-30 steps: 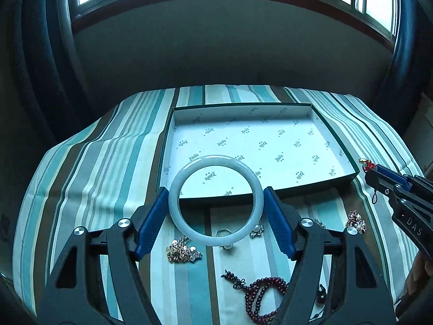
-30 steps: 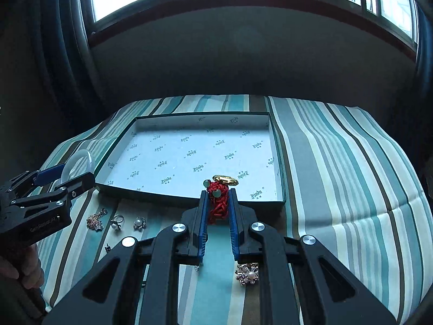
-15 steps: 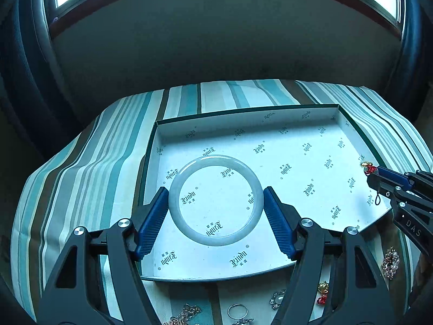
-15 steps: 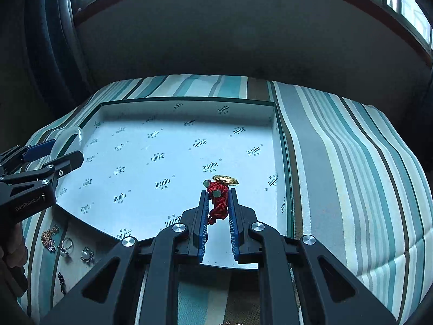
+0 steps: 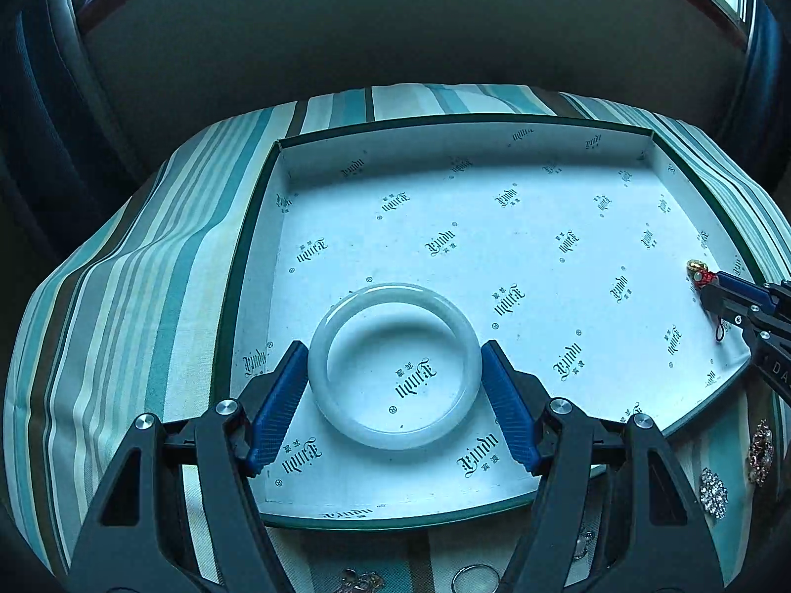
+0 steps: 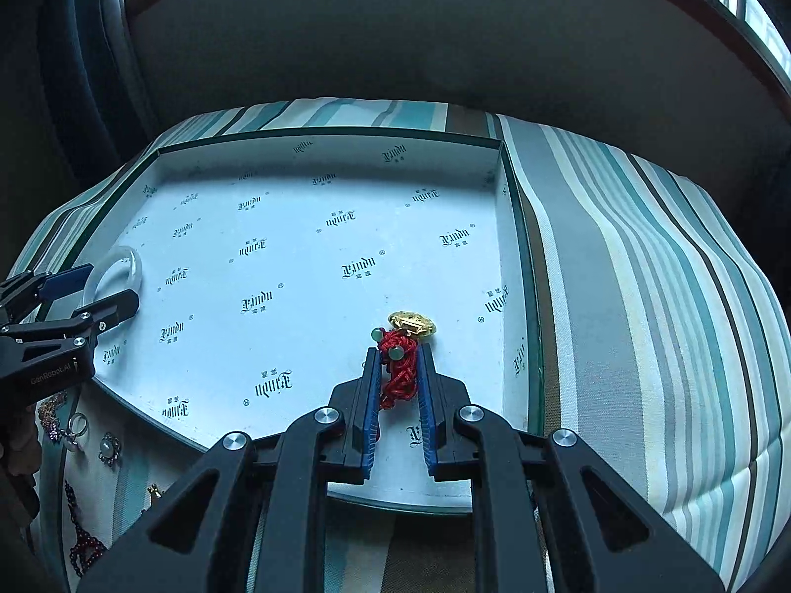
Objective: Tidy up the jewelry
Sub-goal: 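Carry bangle and charm into the tray and open both tools, then grasp the black gourd pendant with the right tool while the left tool approaches the red mala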
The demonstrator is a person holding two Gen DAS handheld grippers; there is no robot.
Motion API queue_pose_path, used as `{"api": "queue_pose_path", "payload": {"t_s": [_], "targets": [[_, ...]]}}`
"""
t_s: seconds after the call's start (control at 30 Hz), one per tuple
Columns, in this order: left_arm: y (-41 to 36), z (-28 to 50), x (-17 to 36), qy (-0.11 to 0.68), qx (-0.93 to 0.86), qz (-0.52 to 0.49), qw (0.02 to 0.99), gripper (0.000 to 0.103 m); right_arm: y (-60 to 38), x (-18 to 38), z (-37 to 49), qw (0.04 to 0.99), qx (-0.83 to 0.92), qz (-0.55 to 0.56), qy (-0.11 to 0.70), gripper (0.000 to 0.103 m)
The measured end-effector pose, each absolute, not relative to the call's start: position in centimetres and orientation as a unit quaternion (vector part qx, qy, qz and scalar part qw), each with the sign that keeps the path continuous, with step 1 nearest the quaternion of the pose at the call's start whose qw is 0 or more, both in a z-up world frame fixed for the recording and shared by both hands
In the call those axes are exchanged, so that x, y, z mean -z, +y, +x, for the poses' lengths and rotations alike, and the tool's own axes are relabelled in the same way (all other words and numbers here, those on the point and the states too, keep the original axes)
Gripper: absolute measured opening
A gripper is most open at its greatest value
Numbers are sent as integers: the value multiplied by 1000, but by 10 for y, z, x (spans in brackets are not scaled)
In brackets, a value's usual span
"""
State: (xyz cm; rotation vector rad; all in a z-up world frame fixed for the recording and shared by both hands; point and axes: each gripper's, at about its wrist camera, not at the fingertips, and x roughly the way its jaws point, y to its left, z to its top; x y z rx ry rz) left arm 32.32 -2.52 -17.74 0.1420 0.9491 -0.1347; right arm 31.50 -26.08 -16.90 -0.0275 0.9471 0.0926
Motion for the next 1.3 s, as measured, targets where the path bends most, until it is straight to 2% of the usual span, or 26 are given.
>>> {"api": "queue_pose_path", "payload": {"t_s": [0.2,0.3,0.4,0.47,0.5,0.53,0.67,0.93,1.3], "targets": [[-21,325,178,461,68,60,883,71,-262,168,316,890,-45,-9,453,17],[-21,324,178,458,69,64,884,72,-265,167,316,890,-47,-2,454,22],[-21,324,177,457,68,67,884,73,-263,166,316,891,-48,-5,451,31],[-20,325,177,458,64,65,884,79,-261,166,316,892,-50,-10,449,39],[-20,326,177,459,67,64,884,79,-260,166,315,892,-51,-12,448,44],[-20,326,176,458,66,67,884,80,-259,165,315,893,-51,-11,447,45],[-23,323,171,446,63,85,889,84,-262,161,312,896,-49,-3,441,45],[-19,311,146,428,57,77,899,84,-263,134,300,904,-48,2,426,45],[-18,244,121,426,55,83,899,84,-237,119,233,895,-69,-8,441,45]]}}
